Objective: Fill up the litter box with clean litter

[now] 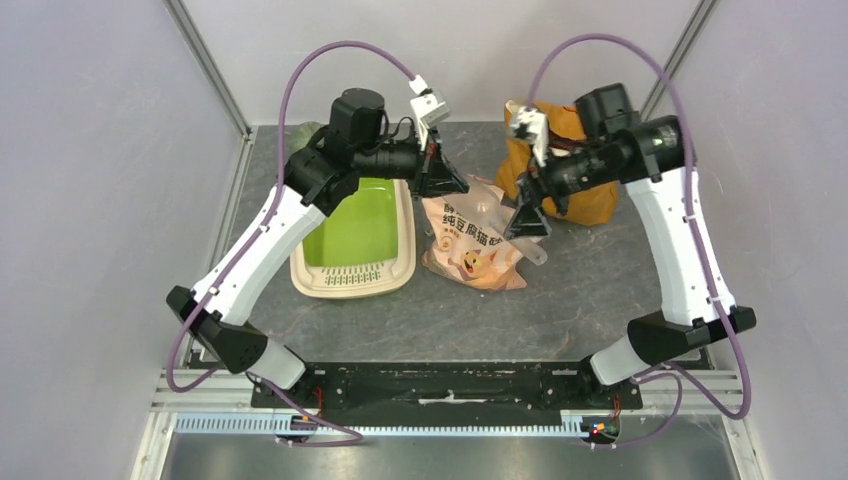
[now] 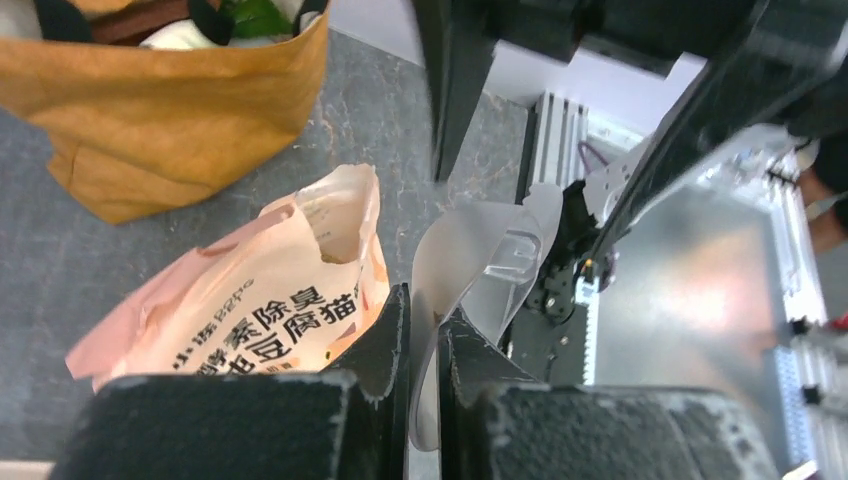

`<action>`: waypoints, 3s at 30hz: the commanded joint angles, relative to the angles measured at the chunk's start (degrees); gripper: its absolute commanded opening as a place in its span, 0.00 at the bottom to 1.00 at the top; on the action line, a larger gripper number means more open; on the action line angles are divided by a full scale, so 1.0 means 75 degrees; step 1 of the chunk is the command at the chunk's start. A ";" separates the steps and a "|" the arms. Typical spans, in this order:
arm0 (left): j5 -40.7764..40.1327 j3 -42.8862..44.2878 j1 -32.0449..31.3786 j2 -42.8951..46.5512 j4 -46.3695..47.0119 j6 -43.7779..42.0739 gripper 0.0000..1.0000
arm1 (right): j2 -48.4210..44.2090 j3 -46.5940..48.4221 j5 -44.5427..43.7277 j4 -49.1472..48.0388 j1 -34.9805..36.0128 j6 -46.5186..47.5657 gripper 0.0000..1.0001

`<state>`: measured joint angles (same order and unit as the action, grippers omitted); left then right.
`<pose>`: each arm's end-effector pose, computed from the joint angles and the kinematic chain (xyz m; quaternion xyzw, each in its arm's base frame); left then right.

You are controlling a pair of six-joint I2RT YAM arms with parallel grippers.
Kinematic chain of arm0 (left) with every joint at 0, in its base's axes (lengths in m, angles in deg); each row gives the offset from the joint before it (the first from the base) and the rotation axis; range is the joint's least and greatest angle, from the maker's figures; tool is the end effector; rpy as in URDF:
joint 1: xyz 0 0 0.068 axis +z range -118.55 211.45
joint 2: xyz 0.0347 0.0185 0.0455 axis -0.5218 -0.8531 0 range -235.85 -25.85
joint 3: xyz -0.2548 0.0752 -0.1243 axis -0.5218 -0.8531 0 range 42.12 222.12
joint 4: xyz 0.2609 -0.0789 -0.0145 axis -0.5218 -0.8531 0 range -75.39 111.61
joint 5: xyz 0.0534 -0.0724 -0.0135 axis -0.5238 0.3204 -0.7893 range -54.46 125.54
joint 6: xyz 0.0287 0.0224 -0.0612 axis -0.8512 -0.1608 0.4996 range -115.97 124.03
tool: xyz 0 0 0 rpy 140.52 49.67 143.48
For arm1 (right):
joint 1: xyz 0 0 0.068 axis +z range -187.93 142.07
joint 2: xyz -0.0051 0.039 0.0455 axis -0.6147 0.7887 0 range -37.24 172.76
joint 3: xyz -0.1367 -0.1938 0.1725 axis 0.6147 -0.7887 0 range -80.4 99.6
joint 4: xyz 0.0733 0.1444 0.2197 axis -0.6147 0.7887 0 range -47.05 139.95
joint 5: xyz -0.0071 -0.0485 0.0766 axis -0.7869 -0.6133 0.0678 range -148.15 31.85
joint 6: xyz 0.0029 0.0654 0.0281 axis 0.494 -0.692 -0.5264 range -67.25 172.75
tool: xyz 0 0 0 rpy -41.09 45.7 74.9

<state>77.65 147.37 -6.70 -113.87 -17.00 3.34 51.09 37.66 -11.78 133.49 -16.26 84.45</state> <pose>0.2490 -0.2456 0.4891 0.4472 0.6597 -0.4500 0.4029 0.2270 0.1359 0.4782 -0.4881 0.7502 0.3594 0.2641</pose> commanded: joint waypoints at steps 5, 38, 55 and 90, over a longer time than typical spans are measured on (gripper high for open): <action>0.0373 -0.1982 0.0937 0.1134 0.4258 0.4094 0.02 | -0.0633 0.0239 0.2008 -0.0192 -0.1933 -0.1299 0.95; -0.0312 -0.3416 0.1524 0.1088 0.7379 0.8119 0.02 | -0.2232 -0.3145 0.2280 -0.8838 -0.2585 -0.9458 0.43; -0.0300 -0.3449 0.1524 0.1079 0.7345 0.8148 0.02 | -0.2215 -0.3391 0.2188 -0.9670 -0.2610 -1.0373 0.37; 0.1896 0.1812 0.1114 -0.3223 -0.2292 -0.8360 0.85 | -0.1079 -0.0428 0.1319 0.0742 -0.5688 -0.2633 0.00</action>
<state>92.03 159.92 4.45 -137.72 -29.14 -45.05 43.93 33.17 2.93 123.85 -58.42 57.00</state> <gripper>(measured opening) 0.859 0.335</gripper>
